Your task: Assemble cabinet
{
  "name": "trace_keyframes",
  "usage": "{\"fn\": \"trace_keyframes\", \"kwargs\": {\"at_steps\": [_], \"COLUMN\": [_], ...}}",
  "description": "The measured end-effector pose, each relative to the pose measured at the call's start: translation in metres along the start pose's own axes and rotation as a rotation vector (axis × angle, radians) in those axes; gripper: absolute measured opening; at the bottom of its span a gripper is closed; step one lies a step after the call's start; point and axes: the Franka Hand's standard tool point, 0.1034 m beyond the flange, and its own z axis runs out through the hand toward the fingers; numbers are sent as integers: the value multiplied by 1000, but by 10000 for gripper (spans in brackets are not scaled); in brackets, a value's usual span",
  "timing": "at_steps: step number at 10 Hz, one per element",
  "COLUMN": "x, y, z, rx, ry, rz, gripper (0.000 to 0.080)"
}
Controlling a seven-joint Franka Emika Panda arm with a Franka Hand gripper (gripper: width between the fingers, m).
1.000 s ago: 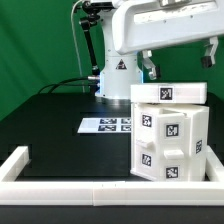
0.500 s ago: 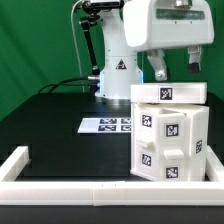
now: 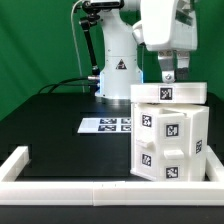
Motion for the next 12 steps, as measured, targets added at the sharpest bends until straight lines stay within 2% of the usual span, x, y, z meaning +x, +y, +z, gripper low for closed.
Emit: {"fn": "trace_keyframes", "kwargs": {"at_steps": [2, 5, 8, 9, 10, 12], "x": [0, -3, -9, -10, -10, -11], "y": [-4, -17, -18, -17, -16, -16], "z": [4, 12, 19, 19, 19, 19], "rx": [-5, 14, 18, 16, 15, 15], "ry": [-11, -26, -30, -30, -30, -30], "rz": [-85, -79, -70, -67, -65, -61], "gripper": [797, 797, 797, 711, 574, 560]}}
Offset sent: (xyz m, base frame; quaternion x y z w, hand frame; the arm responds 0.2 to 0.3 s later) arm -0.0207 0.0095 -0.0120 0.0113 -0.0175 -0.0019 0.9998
